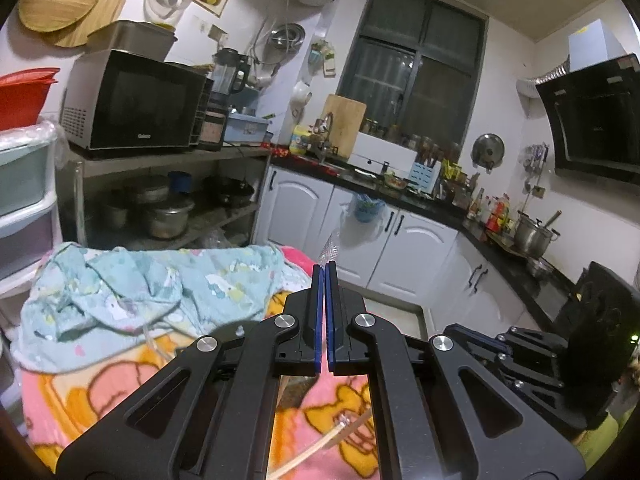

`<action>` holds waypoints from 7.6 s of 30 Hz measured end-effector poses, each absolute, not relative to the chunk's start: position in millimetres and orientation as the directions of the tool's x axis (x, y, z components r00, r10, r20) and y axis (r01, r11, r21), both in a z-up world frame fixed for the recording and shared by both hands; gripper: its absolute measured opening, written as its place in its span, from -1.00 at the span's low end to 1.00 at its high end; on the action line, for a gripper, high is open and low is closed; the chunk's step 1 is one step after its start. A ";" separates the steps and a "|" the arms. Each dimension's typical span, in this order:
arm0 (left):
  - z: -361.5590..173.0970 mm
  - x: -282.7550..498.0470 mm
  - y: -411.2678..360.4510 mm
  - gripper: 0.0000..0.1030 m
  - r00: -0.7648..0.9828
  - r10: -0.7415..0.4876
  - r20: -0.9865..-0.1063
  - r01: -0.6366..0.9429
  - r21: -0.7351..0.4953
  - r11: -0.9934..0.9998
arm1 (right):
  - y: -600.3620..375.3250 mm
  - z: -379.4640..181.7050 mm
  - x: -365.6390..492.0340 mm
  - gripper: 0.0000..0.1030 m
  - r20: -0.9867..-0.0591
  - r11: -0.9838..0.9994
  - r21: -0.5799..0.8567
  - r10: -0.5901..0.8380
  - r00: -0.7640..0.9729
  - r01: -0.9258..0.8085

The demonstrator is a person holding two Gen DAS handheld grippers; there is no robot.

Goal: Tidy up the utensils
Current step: 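Lift both held chopsticks and carry them above the green caddy, then open both tools to drop the chopsticks into the caddy, then move both open tools back down to the chopstick pile, then close the left tool on a wrapped chopstick while the right tool grasps another, then lift both held chopsticks and carry them above the green caddy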

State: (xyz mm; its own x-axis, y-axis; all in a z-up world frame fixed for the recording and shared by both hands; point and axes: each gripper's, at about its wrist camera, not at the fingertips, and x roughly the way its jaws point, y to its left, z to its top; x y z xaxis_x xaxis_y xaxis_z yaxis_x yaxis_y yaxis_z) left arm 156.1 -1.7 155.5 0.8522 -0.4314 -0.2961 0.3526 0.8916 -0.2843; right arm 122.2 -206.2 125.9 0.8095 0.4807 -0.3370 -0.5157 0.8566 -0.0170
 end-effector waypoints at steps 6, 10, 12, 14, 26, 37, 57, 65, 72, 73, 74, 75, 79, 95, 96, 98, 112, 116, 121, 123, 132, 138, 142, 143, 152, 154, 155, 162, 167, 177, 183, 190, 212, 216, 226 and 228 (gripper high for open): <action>167.3 170.9 8.3 -1.00 0.870 -0.407 -0.279 0.328 -0.291 0.899 | -194.8 153.0 134.2 -0.99 -0.284 0.851 -0.045 0.491 0.824 -0.523; 172.0 179.4 10.9 -1.00 0.877 -0.395 -0.273 0.317 -0.290 0.903 | -191.9 167.3 146.4 -0.99 -0.259 0.856 -0.040 0.489 0.833 -0.515; 170.9 182.8 11.5 -1.00 0.880 -0.388 -0.273 0.310 -0.288 0.906 | -191.5 172.1 153.3 -0.99 -0.250 0.860 -0.033 0.487 0.837 -0.510; 168.6 186.2 12.8 -1.00 0.881 -0.383 -0.277 0.303 -0.290 0.908 | -189.5 176.8 162.3 -0.99 -0.248 0.864 -0.028 0.481 0.841 -0.502; 145.3 200.7 14.2 -1.00 0.878 -0.364 -0.311 0.278 -0.289 0.916 | -176.6 176.8 204.3 -0.99 -0.261 0.868 0.007 0.480 0.837 -0.496; 122.0 208.4 21.7 -0.89 0.870 -0.347 -0.351 0.241 -0.312 0.919 | -167.8 143.6 232.1 -0.76 -0.351 0.884 0.035 0.448 0.823 -0.466; 117.1 165.5 50.5 0.79 0.913 -0.272 -0.302 0.160 -0.348 0.924 | -216.9 107.2 191.5 0.23 -0.375 0.925 0.084 0.375 0.848 -0.372; 107.2 142.5 61.4 0.79 0.915 -0.242 -0.323 0.122 -0.350 0.929 | -229.4 91.1 172.4 0.30 -0.406 0.931 0.095 0.360 0.840 -0.353; 88.7 127.4 66.3 0.79 0.908 -0.219 -0.357 0.084 -0.356 0.930 | -240.5 78.4 155.7 0.39 -0.430 0.940 0.095 0.337 0.838 -0.328; 86.1 125.4 66.6 0.79 0.907 -0.220 -0.360 0.084 -0.358 0.930 | -242.2 76.3 152.9 0.41 -0.434 0.941 0.096 0.333 0.837 -0.325; 83.6 123.2 66.4 0.79 0.906 -0.221 -0.361 0.083 -0.359 0.929 | -243.6 74.1 150.3 0.41 -0.439 0.942 0.097 0.330 0.836 -0.321; 80.9 121.3 65.6 0.79 0.905 -0.222 -0.363 0.084 -0.360 0.929 | -244.4 71.5 147.6 0.43 -0.446 0.943 0.098 0.328 0.833 -0.318; 67.3 118.3 61.1 0.79 0.888 -0.237 -0.393 0.088 -0.361 0.928 | -245.3 62.5 139.4 0.45 -0.471 0.946 0.082 0.313 0.825 -0.313; 36.4 106.8 50.5 0.79 0.847 -0.237 -0.476 0.078 -0.330 0.941 | -254.8 35.0 121.5 0.55 -0.517 0.954 0.050 0.278 0.809 -0.296; 35.7 106.3 50.3 0.79 0.845 -0.238 -0.478 0.077 -0.332 0.940 | -255.4 33.4 120.9 0.57 -0.520 0.954 0.050 0.278 0.808 -0.296; 33.8 105.7 49.6 0.79 0.842 -0.237 -0.486 0.077 -0.325 0.942 | -255.7 29.9 120.1 0.58 -0.528 0.953 0.052 0.280 0.802 -0.298; -2.7 98.6 38.3 0.79 0.781 -0.243 -0.575 0.084 -0.288 0.954 | -252.7 0.5 123.5 0.59 -0.594 0.956 0.014 0.243 0.767 -0.293; -11.4 97.7 39.6 0.79 0.766 -0.236 -0.598 0.077 -0.279 0.957 | -250.3 -6.7 124.6 0.59 -0.610 0.954 0.003 0.238 0.756 -0.299; -24.0 95.7 43.0 0.79 0.744 -0.229 -0.628 0.065 -0.273 0.960 | -247.8 -18.4 127.1 0.59 -0.631 0.952 -0.011 0.230 0.741 -0.305; -28.6 95.0 43.6 0.79 0.736 -0.223 -0.640 0.061 -0.265 0.962 | -246.9 -22.5 127.5 0.59 -0.638 0.952 -0.012 0.229 0.735 -0.306; -48.5 93.4 42.8 0.79 0.695 -0.230 -0.681 0.070 -0.255 0.965 | -239.5 -41.1 132.1 0.59 -0.677 0.945 -0.026 0.224 0.701 -0.326; -63.2 97.6 47.7 0.79 0.669 -0.232 -0.706 0.059 -0.261 0.964 | -232.2 -57.4 136.1 0.59 -0.710 0.938 -0.019 0.231 0.666 -0.345; -76.1 102.5 54.4 0.51 0.648 -0.245 -0.721 0.038 -0.291 0.956 | -226.0 -67.4 140.0 0.59 -0.728 0.934 -0.025 0.228 0.646 -0.357; -79.7 104.6 56.7 0.40 0.641 -0.255 -0.724 0.030 -0.309 0.951 | -225.5 -69.0 141.2 0.59 -0.730 0.933 -0.029 0.226 0.645 -0.359; -102.7 126.5 77.9 -0.05 0.597 -0.334 -0.729 -0.049 -0.449 0.892 | -223.7 -79.0 162.3 0.59 -0.752 0.932 -0.030 0.218 0.622 -0.362; -103.3 127.6 79.1 -0.07 0.598 -0.337 -0.727 -0.049 -0.453 0.890 | -225.1 -81.9 167.9 0.59 -0.760 0.933 -0.027 0.215 0.614 -0.360; -103.6 128.7 79.9 -0.08 0.597 -0.340 -0.726 -0.052 -0.458 0.887 | -225.7 -83.1 170.8 0.58 -0.762 0.933 -0.025 0.215 0.610 -0.359; -105.5 138.0 81.9 -0.41 0.595 -0.300 -0.746 -0.078 -0.425 0.902 | -234.3 -88.4 188.8 0.48 -0.775 0.943 -0.004 0.208 0.597 -0.334; -107.2 141.2 86.4 -0.69 0.594 -0.270 -0.757 -0.102 -0.404 0.909 | -236.4 -92.1 205.3 0.31 -0.786 0.943 0.038 0.233 0.573 -0.331; -107.1 141.4 83.5 -0.80 0.596 -0.253 -0.762 -0.087 -0.375 0.923 | -237.5 -119.2 232.5 -0.09 -0.834 0.941 0.133 0.275 0.479 -0.310; -107.4 140.6 82.1 -0.82 0.602 -0.244 -0.761 -0.083 -0.363 0.928 | -237.6 -121.6 228.5 -0.23 -0.821 0.939 0.152 0.294 0.489 -0.310; -106.8 140.7 81.0 -0.86 0.604 -0.235 -0.761 -0.075 -0.348 0.934 | -229.3 -121.0 221.9 -0.79 -0.807 0.923 0.168 0.330 0.490 -0.345; -94.2 121.0 91.9 -0.98 0.636 -0.239 -0.734 -0.058 -0.354 0.934 | -242.4 -84.2 192.0 -0.97 -0.742 0.944 0.076 0.269 0.614 -0.321; -84.7 114.8 94.4 -0.98 0.652 -0.246 -0.717 -0.047 -0.362 0.931 | -246.3 -72.6 186.8 -0.97 -0.722 0.945 0.069 0.268 0.638 -0.320; -49.6 99.0 96.7 -0.99 0.714 -0.258 -0.651 -0.013 -0.382 0.924 | -248.5 -39.6 166.0 -0.97 -0.659 0.941 0.056 0.287 0.695 -0.335; -41.4 96.2 95.2 -0.99 0.725 -0.260 -0.637 -0.003 -0.381 0.925 | -248.8 -32.2 161.7 -0.97 -0.644 0.938 0.053 0.294 0.707 -0.341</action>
